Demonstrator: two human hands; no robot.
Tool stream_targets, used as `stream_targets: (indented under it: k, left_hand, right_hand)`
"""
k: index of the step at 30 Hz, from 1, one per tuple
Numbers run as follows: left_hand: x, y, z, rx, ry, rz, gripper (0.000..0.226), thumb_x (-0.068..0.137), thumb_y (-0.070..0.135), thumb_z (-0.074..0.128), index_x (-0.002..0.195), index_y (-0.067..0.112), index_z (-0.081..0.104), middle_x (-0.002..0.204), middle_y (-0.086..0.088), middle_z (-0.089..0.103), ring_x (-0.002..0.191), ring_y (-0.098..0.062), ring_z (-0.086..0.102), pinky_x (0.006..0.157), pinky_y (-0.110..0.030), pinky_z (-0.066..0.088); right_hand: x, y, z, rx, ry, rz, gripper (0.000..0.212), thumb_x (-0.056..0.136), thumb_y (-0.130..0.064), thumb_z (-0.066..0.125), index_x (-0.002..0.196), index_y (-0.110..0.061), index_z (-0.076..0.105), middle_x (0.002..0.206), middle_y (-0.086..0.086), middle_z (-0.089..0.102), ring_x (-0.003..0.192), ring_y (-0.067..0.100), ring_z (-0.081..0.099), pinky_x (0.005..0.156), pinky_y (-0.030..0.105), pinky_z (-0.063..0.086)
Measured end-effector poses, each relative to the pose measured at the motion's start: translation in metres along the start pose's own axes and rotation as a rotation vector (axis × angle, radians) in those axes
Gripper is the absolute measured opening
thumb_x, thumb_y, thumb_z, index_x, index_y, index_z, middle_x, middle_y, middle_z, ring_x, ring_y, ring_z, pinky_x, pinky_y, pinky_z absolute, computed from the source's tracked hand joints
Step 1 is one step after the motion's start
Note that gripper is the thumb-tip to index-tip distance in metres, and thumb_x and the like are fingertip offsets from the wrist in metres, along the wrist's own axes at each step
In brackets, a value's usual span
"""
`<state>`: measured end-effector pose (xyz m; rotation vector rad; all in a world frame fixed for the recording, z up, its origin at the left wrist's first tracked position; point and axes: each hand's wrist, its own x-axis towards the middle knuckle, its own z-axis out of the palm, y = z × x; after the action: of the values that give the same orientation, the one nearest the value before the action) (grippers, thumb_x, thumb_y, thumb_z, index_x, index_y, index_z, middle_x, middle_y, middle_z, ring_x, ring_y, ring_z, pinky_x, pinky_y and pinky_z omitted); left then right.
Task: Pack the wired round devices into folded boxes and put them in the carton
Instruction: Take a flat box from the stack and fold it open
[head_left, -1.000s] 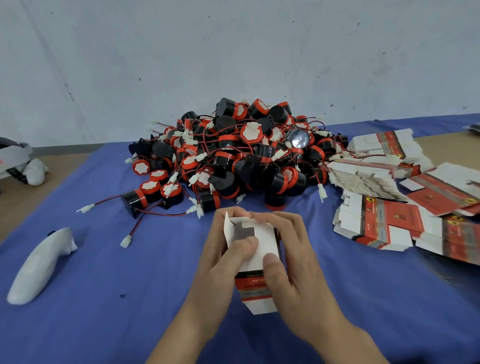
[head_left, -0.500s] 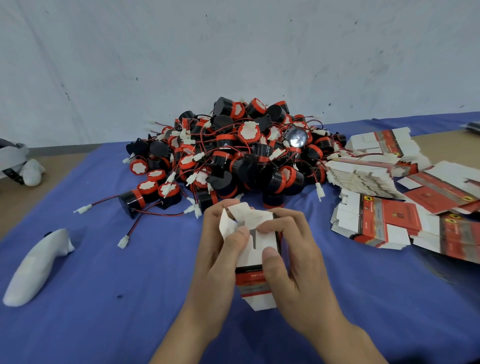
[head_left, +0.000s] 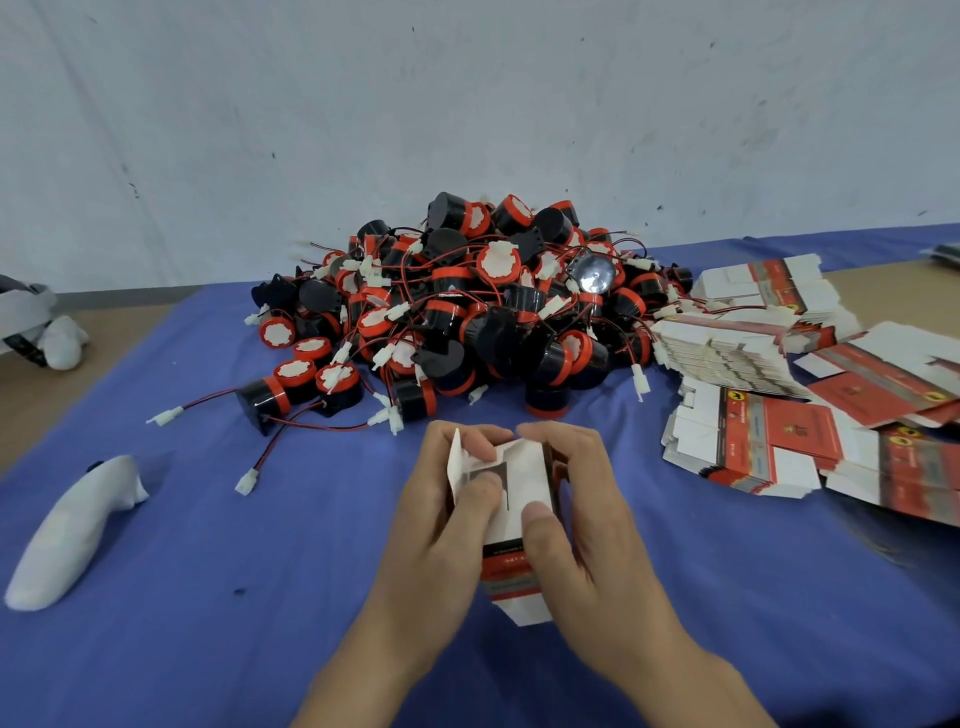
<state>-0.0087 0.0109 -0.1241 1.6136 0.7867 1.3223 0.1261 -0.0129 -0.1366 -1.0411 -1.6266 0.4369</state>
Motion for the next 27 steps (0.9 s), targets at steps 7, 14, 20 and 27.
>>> stream_targets:
  k: [7,14,20,27]
  left_hand:
    - [0.000,-0.002,-0.003,0.130,0.048,0.026,0.011,0.089,0.016,0.047,0.094,0.019,0.057,0.107,0.005,0.066,0.087,-0.017,0.066,0.067,-0.027,0.055]
    - [0.000,0.002,-0.004,-0.043,-0.024,-0.167,0.056,0.099,0.061,0.032,0.132,0.025,0.060,0.133,0.002,0.064,0.125,-0.019,0.059,0.105,-0.043,0.048]
    - [0.004,0.009,0.000,-0.089,-0.086,-0.272,0.062,0.083,0.066,0.047,0.130,0.029,0.062,0.134,0.005,0.065,0.128,-0.017,0.057,0.109,-0.041,0.046]
    - [0.006,0.012,0.002,-0.182,-0.128,-0.347,0.058,0.078,0.053,0.052,0.124,0.019,0.063,0.118,0.002,0.073,0.103,-0.007,0.069,0.078,-0.019,0.055]
  right_hand:
    - [0.000,-0.003,0.003,-0.082,-0.088,0.034,0.035,0.091,-0.043,0.043,0.125,-0.039,0.052,0.128,-0.021,0.042,0.126,0.008,0.049,0.093,0.011,0.042]
    - [0.005,0.002,-0.003,-0.093,0.067,-0.008,0.038,0.086,-0.032,0.041,0.116,-0.018,0.059,0.125,-0.015,0.045,0.120,0.007,0.049,0.088,0.008,0.041]
    - [0.007,0.005,-0.009,-0.146,0.125,-0.062,0.041,0.083,-0.030,0.043,0.117,-0.015,0.060,0.124,-0.013,0.043,0.117,-0.001,0.047,0.076,0.003,0.043]
    - [0.007,0.008,-0.013,-0.307,0.096,-0.107,0.041,0.084,-0.033,0.044,0.116,-0.012,0.062,0.125,-0.011,0.043,0.114,0.010,0.049,0.087,0.009,0.040]
